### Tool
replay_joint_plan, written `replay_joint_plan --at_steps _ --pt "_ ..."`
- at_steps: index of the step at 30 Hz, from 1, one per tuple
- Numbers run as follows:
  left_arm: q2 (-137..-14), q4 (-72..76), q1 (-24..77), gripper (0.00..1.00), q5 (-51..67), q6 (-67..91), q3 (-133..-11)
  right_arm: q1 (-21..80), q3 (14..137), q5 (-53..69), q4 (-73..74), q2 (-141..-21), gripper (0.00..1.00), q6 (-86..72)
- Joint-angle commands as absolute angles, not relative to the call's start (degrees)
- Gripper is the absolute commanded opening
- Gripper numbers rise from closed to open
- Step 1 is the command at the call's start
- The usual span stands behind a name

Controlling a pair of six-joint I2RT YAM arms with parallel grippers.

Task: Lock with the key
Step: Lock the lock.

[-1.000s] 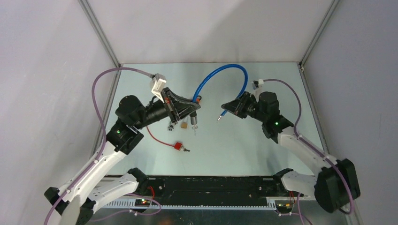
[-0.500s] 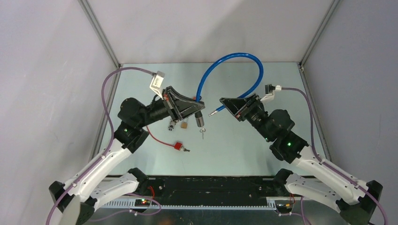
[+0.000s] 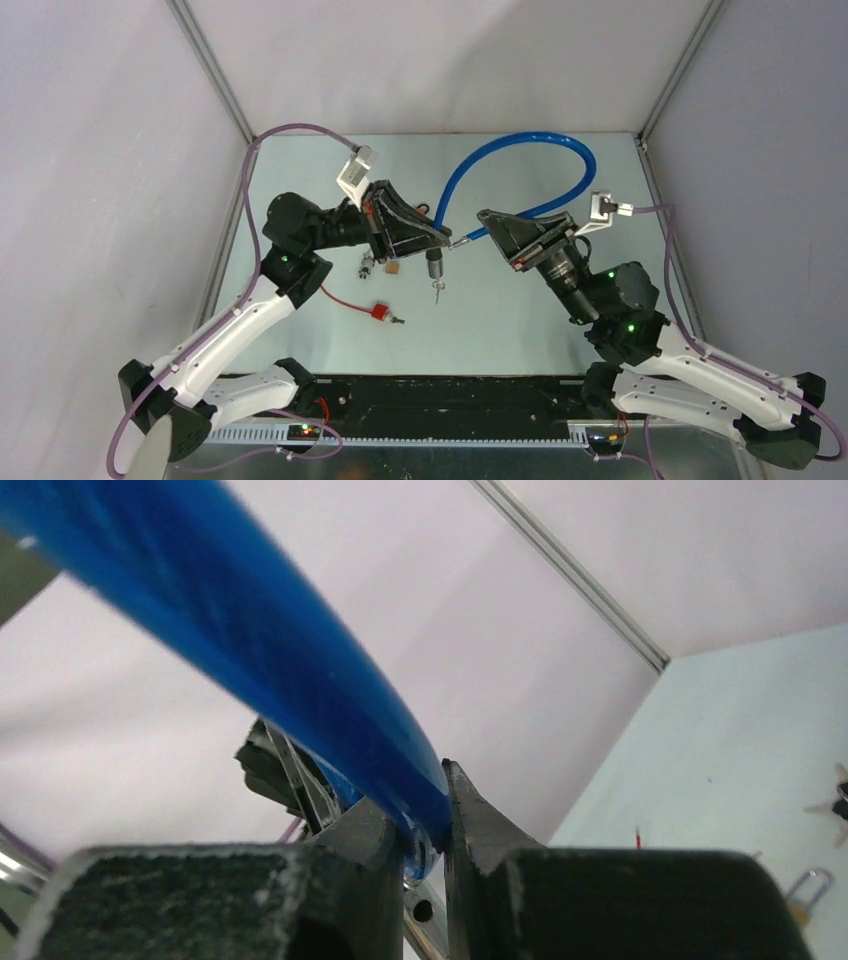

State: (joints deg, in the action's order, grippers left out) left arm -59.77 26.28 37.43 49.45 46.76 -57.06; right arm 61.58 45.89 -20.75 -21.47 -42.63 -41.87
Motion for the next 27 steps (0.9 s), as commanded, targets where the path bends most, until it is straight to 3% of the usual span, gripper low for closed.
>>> replay_joint_plan --at_steps 1,8,27 --pt "-58.74 29.92 38.34 0.00 56.10 38.57 -59.42 62.64 47.94 -20.81 -29.42 -40.34 0.00 -38.54" --pt "-57.14 31.76 41.31 0.00 59.08 28.93 -61.09 62.75 47.99 -22.68 -26.12 -39.02 0.00 -40.83" --pt "-57.41 32.35 41.70 0.00 49.89 24.45 -62.07 61.93 48.57 -14.10 -25.98 -42.14 0.00 -51.31"
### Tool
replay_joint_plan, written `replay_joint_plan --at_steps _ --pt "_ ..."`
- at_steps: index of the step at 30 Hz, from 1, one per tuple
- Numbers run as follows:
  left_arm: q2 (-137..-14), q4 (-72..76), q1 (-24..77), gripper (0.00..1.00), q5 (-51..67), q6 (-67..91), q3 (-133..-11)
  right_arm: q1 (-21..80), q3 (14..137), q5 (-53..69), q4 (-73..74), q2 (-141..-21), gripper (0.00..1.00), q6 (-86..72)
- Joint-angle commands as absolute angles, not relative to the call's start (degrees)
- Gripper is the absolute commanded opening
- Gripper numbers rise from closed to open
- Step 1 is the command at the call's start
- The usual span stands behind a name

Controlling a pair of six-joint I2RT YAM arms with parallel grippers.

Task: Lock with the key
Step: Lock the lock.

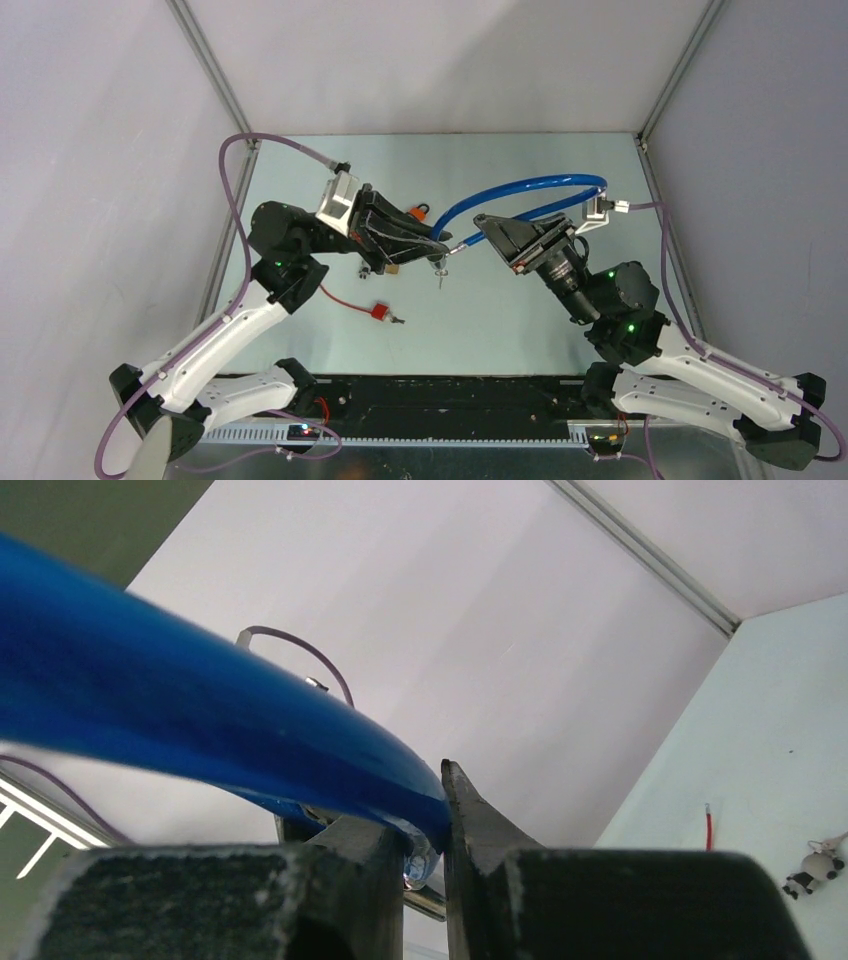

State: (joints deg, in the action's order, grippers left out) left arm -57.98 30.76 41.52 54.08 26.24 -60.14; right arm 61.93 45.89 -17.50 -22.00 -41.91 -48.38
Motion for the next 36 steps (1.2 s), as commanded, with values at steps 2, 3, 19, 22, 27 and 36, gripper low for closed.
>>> replay_joint_plan --at_steps 2,3,19,22,27,36 --pt "-57.50 32.34 41.72 0.00 49.41 24.51 -61.83 61.86 48.67 -13.82 -26.21 -42.44 0.00 -51.64" --pt "-57.54 32.28 41.69 0.00 49.40 24.51 -61.81 61.82 48.72 -13.76 -26.24 -42.69 0.00 -51.71" --pt "-55.89 33.81 43.25 0.00 34.57 20.95 -57.95 60.91 48.75 -15.31 -21.95 -45.94 0.00 -63.38" --pt "-55.87 35.01 43.97 0.00 31.97 19.58 -56.66 60.91 48.83 -15.91 -20.87 -46.68 0.00 -64.87" --pt "-56.88 35.84 45.27 0.00 32.18 17.91 -56.08 60.84 48.86 -15.36 -21.24 -47.91 0.00 -65.19" --pt "-57.27 35.99 47.23 0.00 24.35 14.80 -53.30 60.94 50.53 -11.91 -21.38 -50.23 0.00 -62.35"
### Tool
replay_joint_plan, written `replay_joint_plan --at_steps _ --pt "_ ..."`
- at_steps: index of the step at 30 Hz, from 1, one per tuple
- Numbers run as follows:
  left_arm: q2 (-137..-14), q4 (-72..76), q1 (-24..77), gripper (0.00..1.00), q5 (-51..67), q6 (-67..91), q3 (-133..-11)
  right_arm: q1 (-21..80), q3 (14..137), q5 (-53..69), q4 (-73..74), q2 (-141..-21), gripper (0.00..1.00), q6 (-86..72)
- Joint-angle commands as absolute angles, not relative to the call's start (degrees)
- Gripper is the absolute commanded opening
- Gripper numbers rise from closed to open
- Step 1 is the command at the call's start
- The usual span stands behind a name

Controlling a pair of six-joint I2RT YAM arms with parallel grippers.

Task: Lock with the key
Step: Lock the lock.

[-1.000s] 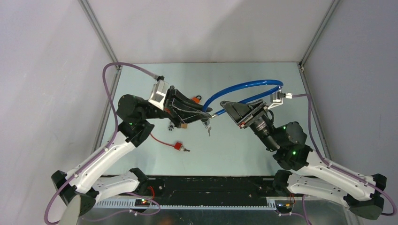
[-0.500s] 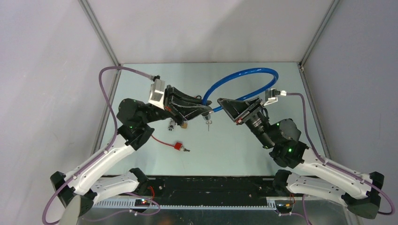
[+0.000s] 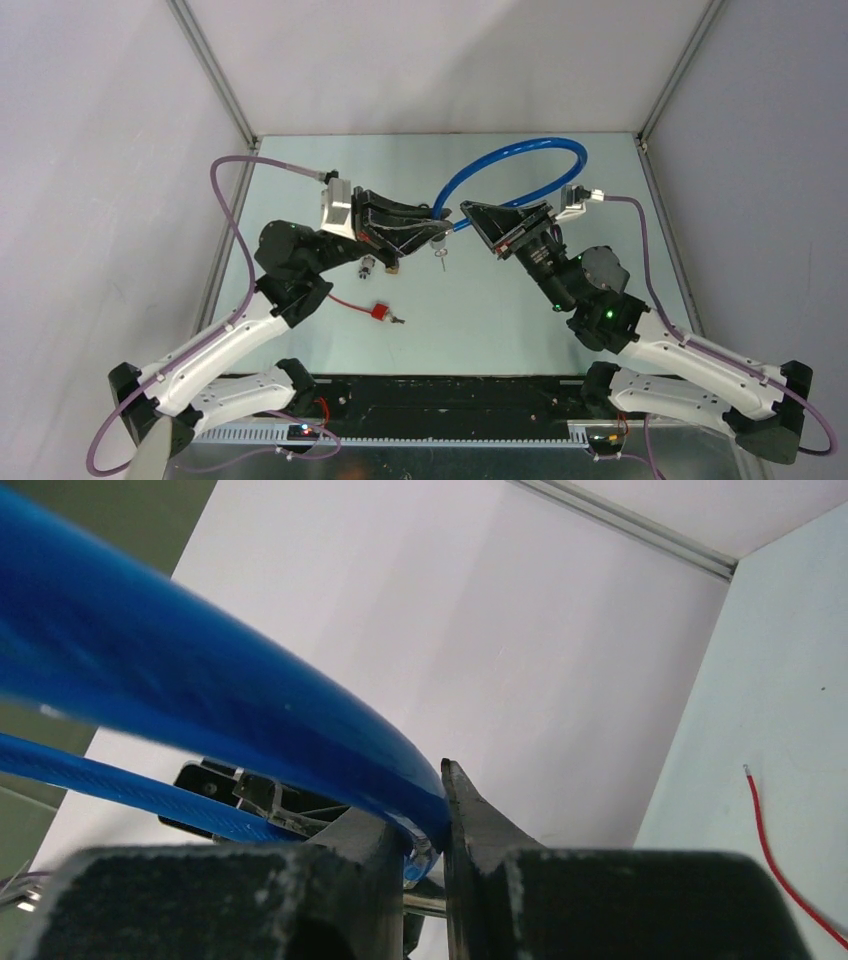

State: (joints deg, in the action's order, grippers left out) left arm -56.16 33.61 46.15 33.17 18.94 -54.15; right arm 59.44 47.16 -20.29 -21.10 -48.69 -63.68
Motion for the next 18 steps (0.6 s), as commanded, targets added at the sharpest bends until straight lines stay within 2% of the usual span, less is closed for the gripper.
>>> replay_joint_plan --at_steps 1,7,18 --pt "-57.01 36.07 47.39 0.00 22.02 14.78 -53.14 60.88 50.58 -11.83 -20.88 -50.22 0.00 -62.25" --pt "-53.22 40.62 47.64 0.00 13.14 15.22 -50.37 57.38 49.88 -6.84 -19.18 -48.78 0.09 -60.71" --pt "-52.31 49.35 47.68 0.00 21.20 17.40 -50.45 50.11 49.88 4.97 -19.89 -48.91 0.35 -58.32"
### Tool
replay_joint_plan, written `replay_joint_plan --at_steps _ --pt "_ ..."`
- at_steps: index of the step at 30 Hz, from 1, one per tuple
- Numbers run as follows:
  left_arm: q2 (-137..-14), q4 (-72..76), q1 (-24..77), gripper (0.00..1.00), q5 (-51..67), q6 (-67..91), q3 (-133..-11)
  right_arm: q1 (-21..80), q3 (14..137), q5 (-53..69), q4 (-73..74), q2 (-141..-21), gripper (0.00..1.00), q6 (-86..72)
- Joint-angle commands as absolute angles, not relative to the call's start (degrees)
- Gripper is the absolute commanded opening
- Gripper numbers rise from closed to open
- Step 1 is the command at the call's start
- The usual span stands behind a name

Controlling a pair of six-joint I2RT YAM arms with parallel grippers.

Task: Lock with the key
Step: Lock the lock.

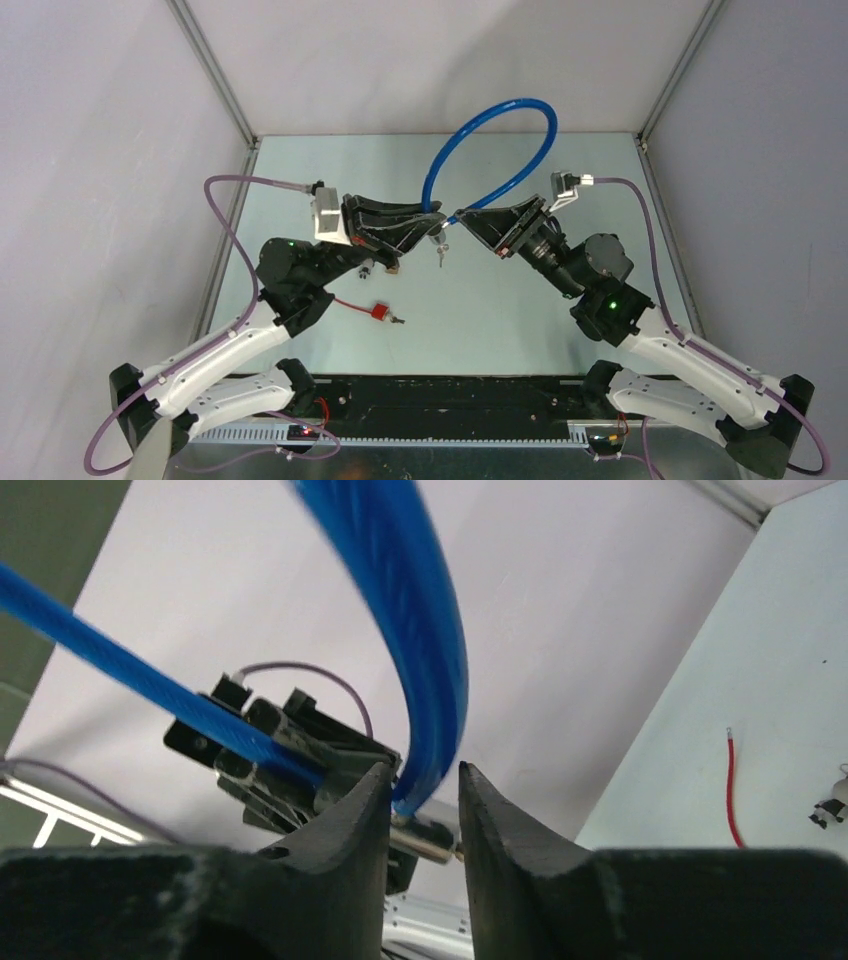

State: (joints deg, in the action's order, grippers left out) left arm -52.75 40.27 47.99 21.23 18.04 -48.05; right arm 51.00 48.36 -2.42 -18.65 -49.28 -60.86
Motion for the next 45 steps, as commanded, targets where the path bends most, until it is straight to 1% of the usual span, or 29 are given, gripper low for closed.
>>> replay_joint_plan --at_steps 1,2,6,9,13,18,20,22,23,27,33,36,41,45 --pt "-52.30 49.55 47.69 0.00 21.45 17.40 -50.45 49.97 49.84 4.90 -19.72 -48.76 0.37 -57.10" --pt "-52.34 49.92 47.71 0.00 21.91 17.36 -50.36 49.99 49.75 4.94 -19.79 -48.33 0.41 -56.28" --pt "-52.11 50.46 47.65 0.00 22.82 17.18 -50.39 49.70 49.32 5.74 -20.80 -46.55 0.49 -52.76" --pt "-51.91 50.64 47.70 0.00 23.25 17.21 -50.54 49.22 48.63 7.10 -21.64 -45.19 0.59 -50.10" --pt "-51.53 51.59 47.65 0.00 23.95 18.34 -51.24 48.18 48.30 12.72 -22.47 -44.06 0.66 -43.88" --pt "-51.19 52.12 47.69 0.00 26.01 22.06 -53.14 45.79 48.30 26.53 -21.70 -43.77 0.69 -31.76" --pt "-50.90 52.12 47.67 0.00 26.31 23.37 -53.73 44.86 48.07 31.51 -21.06 -43.99 0.69 -28.43" --pt "-50.71 52.23 47.66 0.00 26.95 24.65 -54.29 43.71 47.43 34.04 -21.84 -44.21 0.67 -27.65" --pt "-50.67 52.48 47.65 0.00 27.19 25.20 -54.55 43.08 47.05 34.97 -22.83 -44.50 0.65 -28.28" --pt "-50.81 55.27 47.70 0.00 28.40 28.67 -54.84 39.84 45.88 38.75 -32.02 -47.35 0.61 -34.86" --pt "-51.08 60.22 47.75 0.00 31.05 33.75 -54.96 40.12 45.86 46.79 -45.75 -53.03 0.70 -40.77" --pt "-51.11 61.57 47.84 0.00 31.94 34.87 -54.94 40.73 45.88 47.86 -51.72 -54.49 0.75 -41.85" --pt "-51.11 62.96 48.00 0.00 32.59 36.00 -54.44 41.21 46.63 49.21 -59.98 -56.68 0.79 -46.26" --pt "-51.44 63.54 48.44 0.00 32.49 36.11 -54.40 43.19 49.53 49.40 -61.50 -60.19 0.79 -47.45"
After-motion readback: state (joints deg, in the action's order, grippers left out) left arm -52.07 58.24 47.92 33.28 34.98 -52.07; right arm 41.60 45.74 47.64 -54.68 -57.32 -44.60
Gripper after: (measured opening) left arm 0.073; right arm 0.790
